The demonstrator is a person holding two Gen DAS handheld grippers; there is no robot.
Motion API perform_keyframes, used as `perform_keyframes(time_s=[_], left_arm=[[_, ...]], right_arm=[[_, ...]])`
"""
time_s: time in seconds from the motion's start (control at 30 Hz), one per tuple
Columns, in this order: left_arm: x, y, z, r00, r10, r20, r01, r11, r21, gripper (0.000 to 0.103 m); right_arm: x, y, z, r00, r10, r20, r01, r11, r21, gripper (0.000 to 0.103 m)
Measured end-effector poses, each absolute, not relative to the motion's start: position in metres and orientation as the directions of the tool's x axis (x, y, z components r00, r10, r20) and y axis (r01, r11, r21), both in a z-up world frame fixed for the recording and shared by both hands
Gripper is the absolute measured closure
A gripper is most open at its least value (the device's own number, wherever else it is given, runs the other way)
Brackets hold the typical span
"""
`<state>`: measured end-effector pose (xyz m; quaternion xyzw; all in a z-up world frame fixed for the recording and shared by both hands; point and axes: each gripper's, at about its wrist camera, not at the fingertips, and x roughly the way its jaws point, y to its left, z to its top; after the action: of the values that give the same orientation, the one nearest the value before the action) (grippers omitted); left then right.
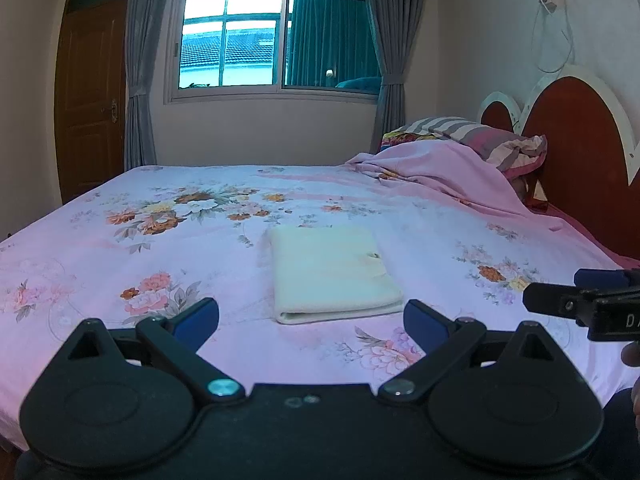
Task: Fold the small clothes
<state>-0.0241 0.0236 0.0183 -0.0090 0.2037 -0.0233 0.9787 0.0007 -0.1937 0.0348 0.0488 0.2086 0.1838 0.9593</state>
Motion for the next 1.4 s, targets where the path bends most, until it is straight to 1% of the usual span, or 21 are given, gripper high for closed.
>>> perform_keyframes(time_s=[1.1,1.33,1.4], left_arm=[[-0.0247,0.0202,0.0178,0.915,-0.047,-0.400,0.044,0.999,-0.018,0.005],[-0.0231,0.0238,0.0166,0.907,-0.061,-0.416,0.042,0.998,-0.056,0.005],[-0.0244,0.0248,0.0171,0.913,-0.063,-0.402,0.047,0.998,-0.049,0.005]], right_arm=[[0.0038,-0.1979,0.0340,0.842,0.381,-0.383,-0.342,0.925,0.168,0.000],[0.0044,-0.1978,0.0334,0.841,0.380,-0.384,-0.342,0.925,0.166,0.000],[0.0043,-0.1975,0.0331,0.841,0.381,-0.384,-0.343,0.925,0.167,0.000]])
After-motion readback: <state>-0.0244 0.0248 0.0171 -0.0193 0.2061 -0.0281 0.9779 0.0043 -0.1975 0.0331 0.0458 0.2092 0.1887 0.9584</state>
